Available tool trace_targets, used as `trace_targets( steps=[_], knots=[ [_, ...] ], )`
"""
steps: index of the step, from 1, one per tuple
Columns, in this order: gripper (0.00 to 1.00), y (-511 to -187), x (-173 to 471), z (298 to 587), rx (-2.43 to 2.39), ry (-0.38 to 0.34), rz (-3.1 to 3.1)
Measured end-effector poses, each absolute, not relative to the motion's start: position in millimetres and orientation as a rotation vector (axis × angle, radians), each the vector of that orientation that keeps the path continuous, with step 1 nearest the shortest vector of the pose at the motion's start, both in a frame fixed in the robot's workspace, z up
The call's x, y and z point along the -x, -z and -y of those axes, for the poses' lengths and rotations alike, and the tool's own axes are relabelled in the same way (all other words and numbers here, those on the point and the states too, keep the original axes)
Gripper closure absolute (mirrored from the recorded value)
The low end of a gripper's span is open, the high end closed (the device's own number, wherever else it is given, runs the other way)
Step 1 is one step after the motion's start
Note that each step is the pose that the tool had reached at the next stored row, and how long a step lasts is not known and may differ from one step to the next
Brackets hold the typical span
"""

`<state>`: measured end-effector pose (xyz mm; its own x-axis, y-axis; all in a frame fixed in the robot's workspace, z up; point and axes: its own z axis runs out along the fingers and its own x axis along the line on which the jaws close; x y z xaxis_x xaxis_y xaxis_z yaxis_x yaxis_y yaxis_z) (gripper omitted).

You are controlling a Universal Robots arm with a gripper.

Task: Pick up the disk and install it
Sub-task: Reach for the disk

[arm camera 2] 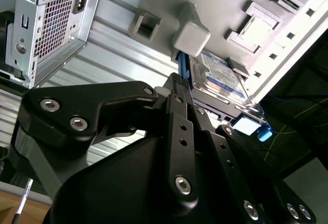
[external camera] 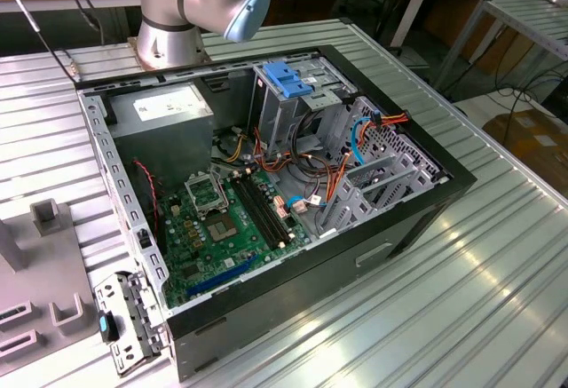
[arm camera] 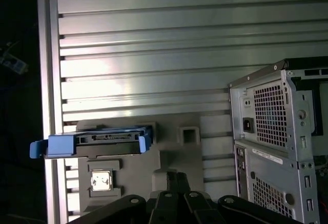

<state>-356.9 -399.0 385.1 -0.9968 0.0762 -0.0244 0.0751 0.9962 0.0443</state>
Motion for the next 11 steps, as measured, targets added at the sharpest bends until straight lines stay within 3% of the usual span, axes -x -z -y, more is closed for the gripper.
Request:
trace_targets(
  steps=[11],
  knots=[
    [0.89,-384,371,399,-0.118,-0.068,-3.113]
  ],
)
